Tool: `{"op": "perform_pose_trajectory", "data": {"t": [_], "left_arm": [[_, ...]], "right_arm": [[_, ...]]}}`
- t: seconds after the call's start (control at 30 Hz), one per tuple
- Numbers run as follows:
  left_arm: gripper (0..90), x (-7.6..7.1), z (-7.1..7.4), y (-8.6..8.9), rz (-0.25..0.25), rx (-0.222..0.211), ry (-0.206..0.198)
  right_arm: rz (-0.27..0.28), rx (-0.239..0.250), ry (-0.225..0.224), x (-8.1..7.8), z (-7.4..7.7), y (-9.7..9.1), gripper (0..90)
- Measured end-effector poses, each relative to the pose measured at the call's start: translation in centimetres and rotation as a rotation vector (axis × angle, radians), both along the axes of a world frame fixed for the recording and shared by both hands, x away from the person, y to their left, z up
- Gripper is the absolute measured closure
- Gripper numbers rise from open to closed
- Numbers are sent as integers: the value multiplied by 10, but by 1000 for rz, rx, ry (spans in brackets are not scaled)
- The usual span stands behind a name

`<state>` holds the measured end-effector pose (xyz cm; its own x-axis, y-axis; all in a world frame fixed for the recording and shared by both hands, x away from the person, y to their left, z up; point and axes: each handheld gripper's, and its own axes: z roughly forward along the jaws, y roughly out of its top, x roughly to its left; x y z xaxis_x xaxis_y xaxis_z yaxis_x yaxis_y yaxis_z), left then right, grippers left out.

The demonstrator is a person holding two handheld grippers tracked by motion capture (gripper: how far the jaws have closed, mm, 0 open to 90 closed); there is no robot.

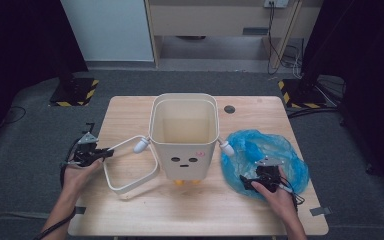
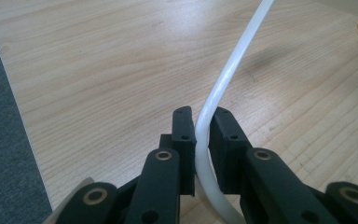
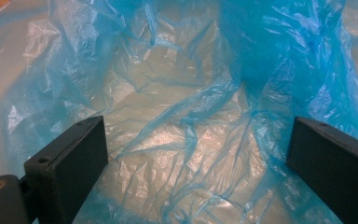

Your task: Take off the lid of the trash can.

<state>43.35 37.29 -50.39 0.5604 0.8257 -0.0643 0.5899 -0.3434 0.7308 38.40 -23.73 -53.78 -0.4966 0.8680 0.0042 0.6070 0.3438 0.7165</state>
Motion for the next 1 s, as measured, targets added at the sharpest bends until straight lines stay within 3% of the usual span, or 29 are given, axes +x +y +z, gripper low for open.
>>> {"op": "perform_pose_trajectory", "data": {"t": [0.23,0.73,0.77,0.87,1.0], "left_arm": [[804,-2,-6,-1,-4,15,8],[797,-6,-13,-10,-7,133,-1],[771,-6,-13,-10,7,120,3],[473,-6,-13,-10,73,95,6],[252,-11,-8,-13,124,48,3]], "right_arm": [[0,0,0,0,0,0,52],[-1,0,0,0,0,0,52],[-1,-1,0,0,0,0,52],[-3,0,2,0,0,0,52],[-4,0,2,0,0,0,51]]}}
